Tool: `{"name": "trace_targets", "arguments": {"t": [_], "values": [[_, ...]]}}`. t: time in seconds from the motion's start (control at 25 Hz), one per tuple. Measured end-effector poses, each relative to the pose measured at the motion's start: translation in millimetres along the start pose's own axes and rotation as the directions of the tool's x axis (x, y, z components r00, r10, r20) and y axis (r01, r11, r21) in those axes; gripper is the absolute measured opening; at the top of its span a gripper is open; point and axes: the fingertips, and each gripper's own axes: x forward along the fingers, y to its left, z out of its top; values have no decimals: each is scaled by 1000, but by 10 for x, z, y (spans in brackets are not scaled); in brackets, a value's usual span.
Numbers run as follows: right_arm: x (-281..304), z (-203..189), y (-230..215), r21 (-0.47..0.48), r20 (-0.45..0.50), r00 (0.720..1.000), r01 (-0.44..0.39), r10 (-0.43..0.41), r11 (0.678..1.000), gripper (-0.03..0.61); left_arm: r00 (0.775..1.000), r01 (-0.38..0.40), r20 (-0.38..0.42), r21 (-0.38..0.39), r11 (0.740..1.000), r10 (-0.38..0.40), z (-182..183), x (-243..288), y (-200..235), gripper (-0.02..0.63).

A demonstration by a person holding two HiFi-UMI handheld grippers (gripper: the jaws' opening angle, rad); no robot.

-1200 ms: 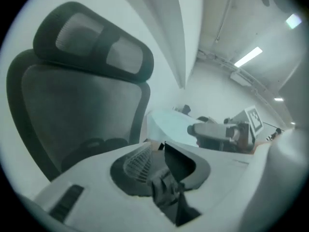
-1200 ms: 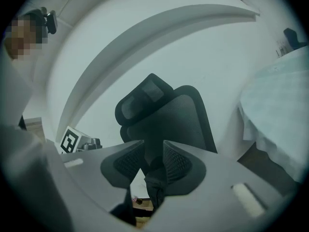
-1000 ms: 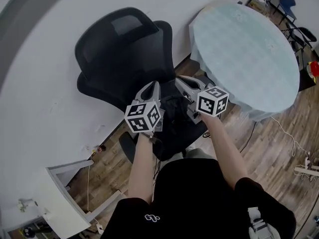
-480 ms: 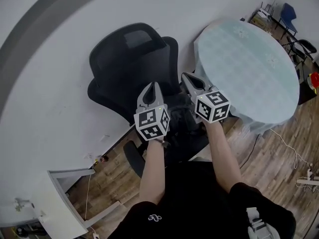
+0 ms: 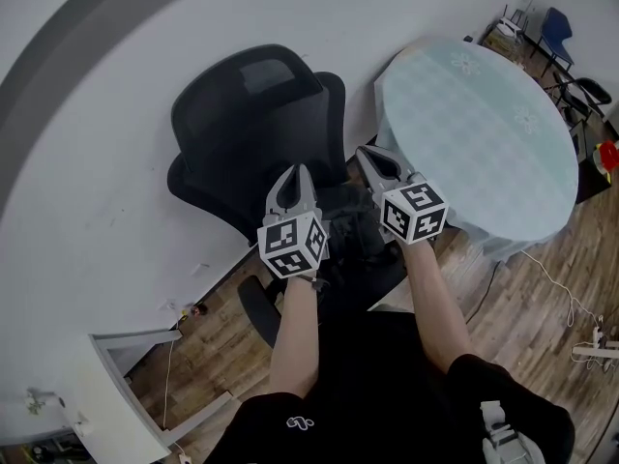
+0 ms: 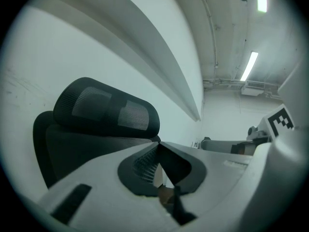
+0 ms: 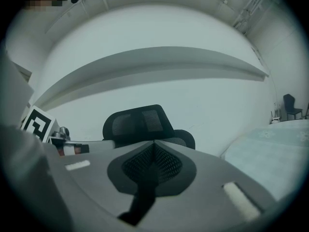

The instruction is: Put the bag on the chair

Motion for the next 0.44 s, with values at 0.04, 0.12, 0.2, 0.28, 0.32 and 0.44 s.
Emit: {"name": "trace_targets", "arguments": {"t": [0.04, 0.12, 0.2, 0.28, 0.32, 0.44], "values": [[8, -7, 5, -4, -1, 1000, -1, 1, 1000, 3, 1000, 2, -2, -3, 1000, -2, -5, 2, 5, 2], [29, -15, 13, -15, -5, 1000, -3, 3, 1000, 3, 1000, 1, -10, -2, 1000, -1, -11, 14, 23, 2], [54, -14, 27, -29, -8, 1000, -6, 6, 1000, 3, 1000, -7, -18, 7, 1000, 7, -15, 25, 52, 2], [77, -18, 40, -39, -10, 1000, -8, 8, 999, 3, 1000, -11, -26, 13, 1000, 11, -31, 32, 77, 2], [92, -23, 46, -42, -10, 1000, -10, 9, 999, 3, 1000, -11, -28, 16, 1000, 11, -42, 36, 90, 2], [152, -40, 73, -53, -12, 1000, -16, 16, 998, 3, 999, -10, -33, 22, 1000, 11, -70, 54, 136, 2]]}}
